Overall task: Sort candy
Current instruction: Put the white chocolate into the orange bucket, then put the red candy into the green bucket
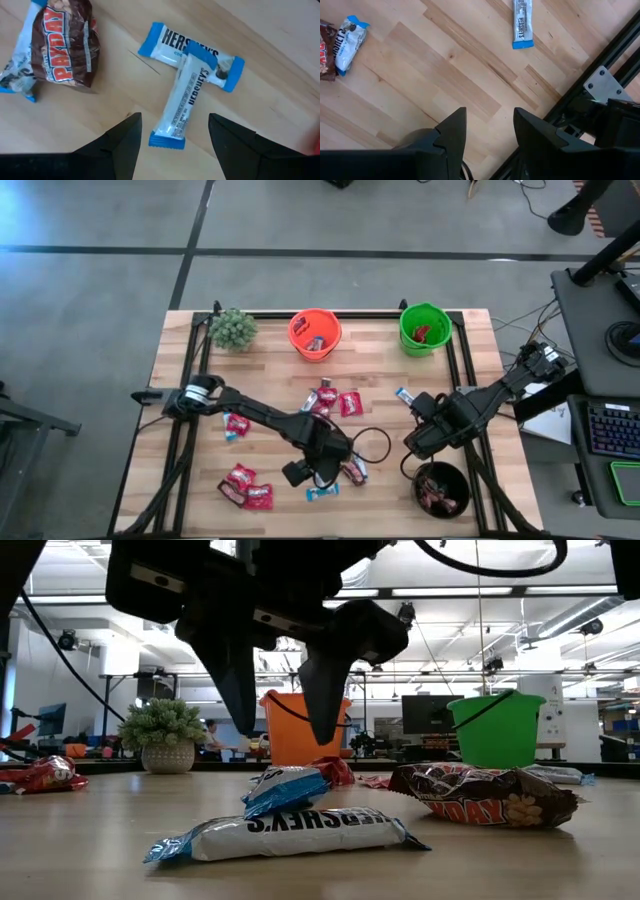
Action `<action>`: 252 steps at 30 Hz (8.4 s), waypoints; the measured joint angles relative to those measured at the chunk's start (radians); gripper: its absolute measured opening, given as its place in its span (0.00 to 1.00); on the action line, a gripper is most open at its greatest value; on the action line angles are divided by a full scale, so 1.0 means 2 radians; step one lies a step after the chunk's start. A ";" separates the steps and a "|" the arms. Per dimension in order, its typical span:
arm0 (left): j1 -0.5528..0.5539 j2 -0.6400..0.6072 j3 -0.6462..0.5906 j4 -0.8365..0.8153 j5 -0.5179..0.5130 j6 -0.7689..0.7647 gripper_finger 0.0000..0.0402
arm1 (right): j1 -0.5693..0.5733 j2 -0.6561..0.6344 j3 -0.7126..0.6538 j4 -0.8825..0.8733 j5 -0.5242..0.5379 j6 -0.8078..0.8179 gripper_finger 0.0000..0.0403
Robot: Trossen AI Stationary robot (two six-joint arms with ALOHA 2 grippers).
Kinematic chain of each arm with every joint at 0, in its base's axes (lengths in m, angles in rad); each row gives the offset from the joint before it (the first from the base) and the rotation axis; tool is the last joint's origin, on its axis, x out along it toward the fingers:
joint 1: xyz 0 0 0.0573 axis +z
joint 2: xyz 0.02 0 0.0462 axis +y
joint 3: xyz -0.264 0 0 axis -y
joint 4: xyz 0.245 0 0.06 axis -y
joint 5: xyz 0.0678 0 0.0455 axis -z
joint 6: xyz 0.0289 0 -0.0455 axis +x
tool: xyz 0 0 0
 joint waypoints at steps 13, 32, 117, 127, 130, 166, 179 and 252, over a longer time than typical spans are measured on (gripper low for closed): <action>-0.001 0.030 0.001 0.000 0.001 -0.004 0.53 | 0.000 0.000 0.000 0.000 0.000 -0.002 0.39; 0.000 0.035 0.004 -0.008 -0.003 -0.030 0.04 | 0.000 0.000 0.000 0.000 -0.002 -0.012 0.39; 0.441 -0.226 0.075 -0.124 -0.092 0.064 0.00 | -0.249 -0.121 -0.058 0.008 0.380 0.043 0.28; 0.455 -0.202 0.075 -0.073 -0.096 0.054 0.00 | -0.350 -0.153 -0.034 0.057 0.408 -0.144 0.28; 0.457 -0.194 0.075 -0.080 -0.099 0.031 0.00 | -0.373 -0.153 -0.026 0.057 0.409 -0.172 0.28; 0.457 -0.189 0.075 -0.102 -0.013 -0.044 0.27 | -0.502 -0.152 -0.008 0.109 0.348 -0.362 0.28; 0.457 -0.189 0.099 -0.162 -0.013 -0.039 0.35 | -0.502 -0.134 -0.010 0.114 0.237 -0.408 0.31; 0.457 -0.240 0.264 -0.318 -0.031 -0.062 0.35 | -0.289 0.225 -0.009 0.389 -0.038 -0.223 0.49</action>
